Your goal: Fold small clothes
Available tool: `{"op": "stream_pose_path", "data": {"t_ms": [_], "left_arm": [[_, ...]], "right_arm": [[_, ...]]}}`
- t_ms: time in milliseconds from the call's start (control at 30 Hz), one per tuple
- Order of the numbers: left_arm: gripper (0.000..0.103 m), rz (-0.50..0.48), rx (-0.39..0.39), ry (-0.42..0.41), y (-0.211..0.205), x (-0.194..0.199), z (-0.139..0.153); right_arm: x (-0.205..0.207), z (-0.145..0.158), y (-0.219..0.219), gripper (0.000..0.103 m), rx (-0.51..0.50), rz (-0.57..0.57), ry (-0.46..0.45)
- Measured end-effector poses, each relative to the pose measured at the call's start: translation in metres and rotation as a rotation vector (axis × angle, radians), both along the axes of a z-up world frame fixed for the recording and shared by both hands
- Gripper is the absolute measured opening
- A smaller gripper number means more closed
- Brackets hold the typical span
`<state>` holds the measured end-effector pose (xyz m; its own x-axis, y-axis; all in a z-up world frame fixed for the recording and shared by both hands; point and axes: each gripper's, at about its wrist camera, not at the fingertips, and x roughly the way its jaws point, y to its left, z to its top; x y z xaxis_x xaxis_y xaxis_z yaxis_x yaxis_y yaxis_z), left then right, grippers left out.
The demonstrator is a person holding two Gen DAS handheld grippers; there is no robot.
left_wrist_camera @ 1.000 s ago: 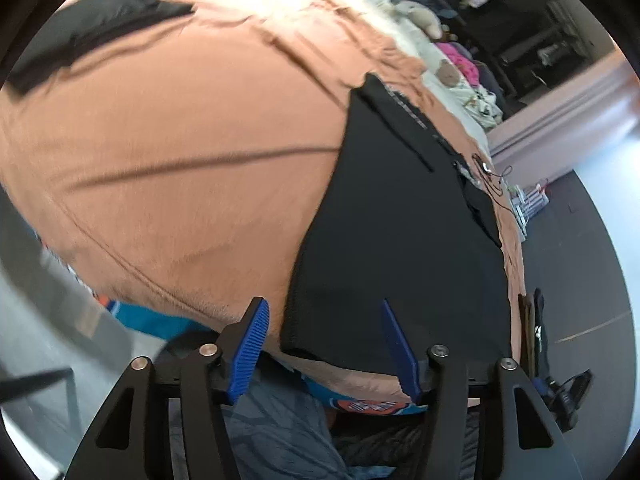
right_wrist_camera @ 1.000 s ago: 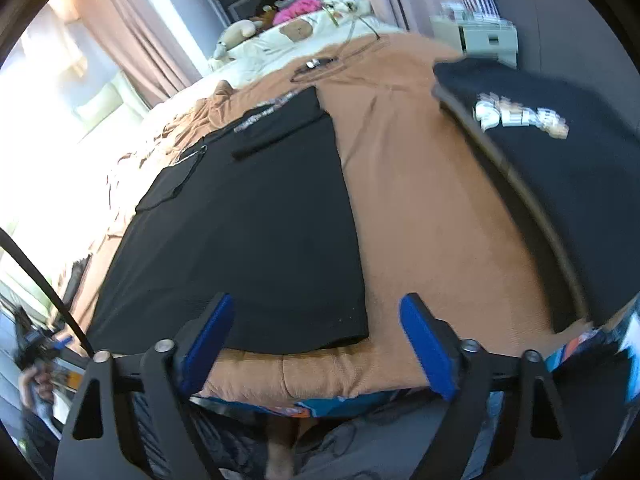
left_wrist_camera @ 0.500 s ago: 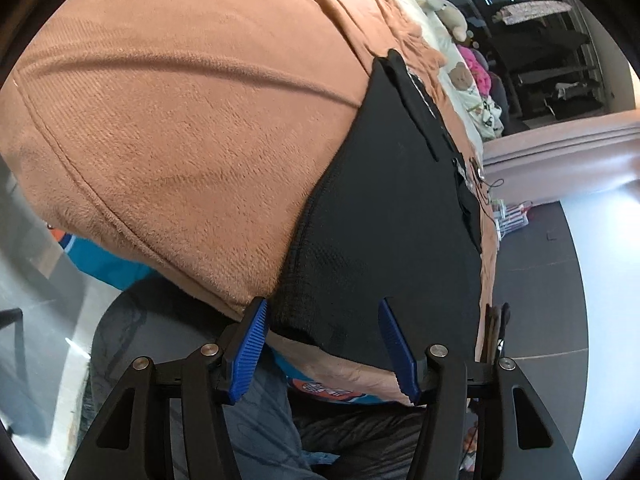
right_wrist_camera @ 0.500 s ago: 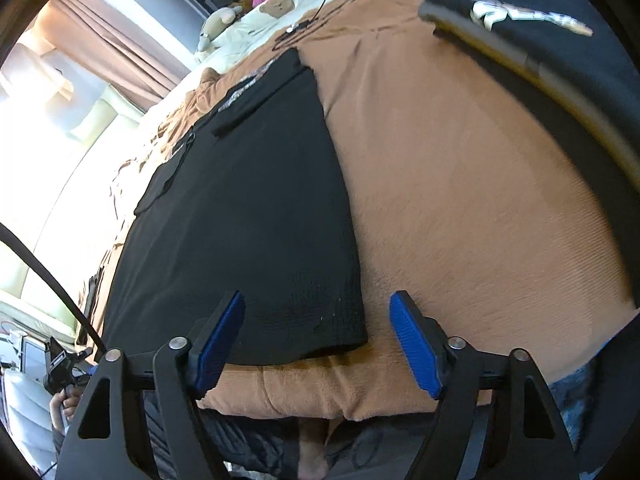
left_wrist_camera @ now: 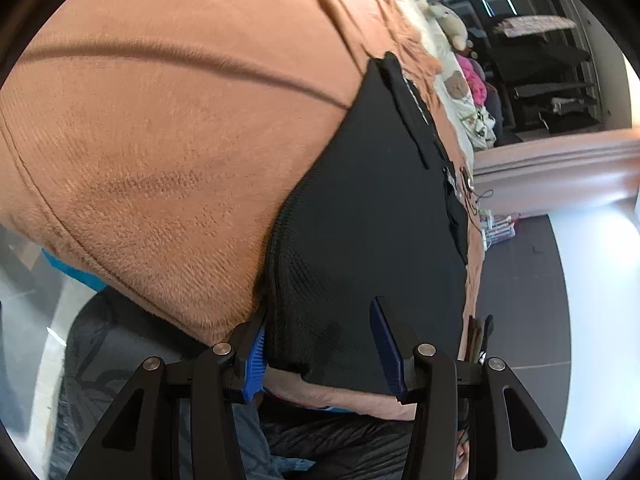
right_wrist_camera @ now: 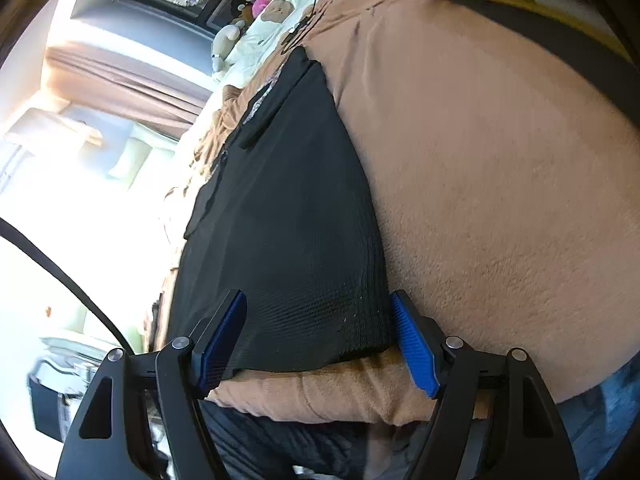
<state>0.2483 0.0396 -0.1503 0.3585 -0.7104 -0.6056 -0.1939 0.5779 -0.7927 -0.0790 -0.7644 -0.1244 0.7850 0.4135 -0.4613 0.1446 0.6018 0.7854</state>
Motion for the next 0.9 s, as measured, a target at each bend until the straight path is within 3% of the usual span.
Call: {"op": "stream_pose_path", "data": {"t_ms": [233,433,500,767,833,900], "left_arm": [[0.047,0.064,-0.014,0.0,0.005,-0.004,-0.002],[0.045,0.095,-0.003,-0.006,0.004,-0.011,-0.001],[0.04,0.106,-0.008,-0.002,0.006,-0.014,-0.002],[0.036,0.163,0.004,-0.001,-0.002,-0.024,-0.002],[0.028,0.173,0.025,0.001,-0.003,-0.026,-0.001],[0.007,0.193,0.032,0.027,0.001,-0.028,-0.006]], "right_arm": [[-0.004,-0.014,0.001,0.068,0.055,-0.009,0.012],[0.008,-0.014,0.002,0.043,0.026,-0.081,0.04],[0.012,-0.013,0.005,0.039,0.013,-0.098,0.043],[0.014,-0.01,0.018,0.02,-0.024,-0.17,0.07],[0.014,-0.008,0.025,0.016,-0.028,-0.178,0.072],[0.009,-0.005,0.029,0.012,-0.039,-0.178,0.075]]}}
